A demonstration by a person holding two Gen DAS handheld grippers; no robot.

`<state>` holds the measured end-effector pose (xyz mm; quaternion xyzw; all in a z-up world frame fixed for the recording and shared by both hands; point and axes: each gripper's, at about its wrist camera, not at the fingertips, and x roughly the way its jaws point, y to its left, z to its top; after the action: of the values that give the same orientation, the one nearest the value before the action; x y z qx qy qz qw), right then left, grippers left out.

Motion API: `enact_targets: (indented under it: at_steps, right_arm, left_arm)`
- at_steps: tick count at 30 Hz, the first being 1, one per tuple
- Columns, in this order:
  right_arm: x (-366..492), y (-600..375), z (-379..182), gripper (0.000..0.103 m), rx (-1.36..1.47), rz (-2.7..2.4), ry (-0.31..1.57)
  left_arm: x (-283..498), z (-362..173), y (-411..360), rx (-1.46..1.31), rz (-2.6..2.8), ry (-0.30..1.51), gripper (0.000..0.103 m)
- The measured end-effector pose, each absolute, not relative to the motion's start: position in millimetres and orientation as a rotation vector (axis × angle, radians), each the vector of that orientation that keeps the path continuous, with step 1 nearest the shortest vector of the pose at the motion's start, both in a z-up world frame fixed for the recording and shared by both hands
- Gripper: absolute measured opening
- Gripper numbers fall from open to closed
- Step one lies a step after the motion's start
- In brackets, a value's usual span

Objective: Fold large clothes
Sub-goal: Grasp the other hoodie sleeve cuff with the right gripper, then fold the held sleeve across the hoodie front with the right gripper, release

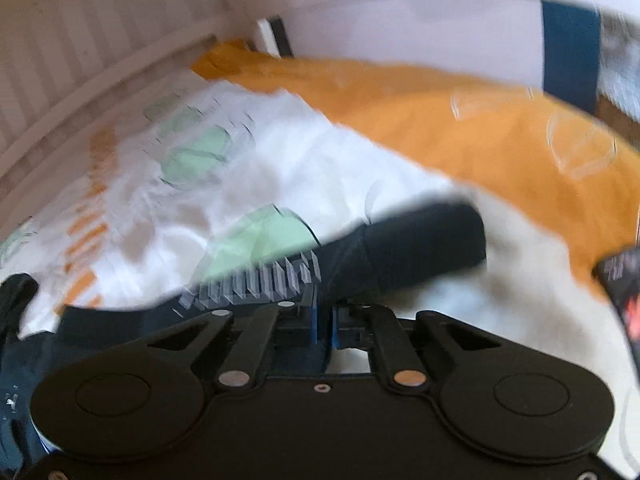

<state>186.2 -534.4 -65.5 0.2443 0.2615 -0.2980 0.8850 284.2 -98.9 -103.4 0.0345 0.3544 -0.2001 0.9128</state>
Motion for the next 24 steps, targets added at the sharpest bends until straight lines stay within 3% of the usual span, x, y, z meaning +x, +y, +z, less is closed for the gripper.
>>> enact_targets:
  at_steps: [13, 18, 24]
  right_arm:
    - [230.5, -363.1, 81.8, 0.013, 0.234, -0.166, 0.322]
    - [264.3, -269.5, 70.7, 0.013, 0.178, 0.025, 0.359]
    - [300.6, -169.6, 6.9, 0.013, 0.114, 0.187, 0.487]
  left_arm:
    - [272.6, -69.1, -28.0, -0.045, -0.386, 0.702, 0.103]
    - [271.8, -58.7, 21.9, -0.096, -0.329, 0.695, 0.103]
    - [268.8, -57.9, 76.8, -0.156, -0.248, 0.709, 0.103]
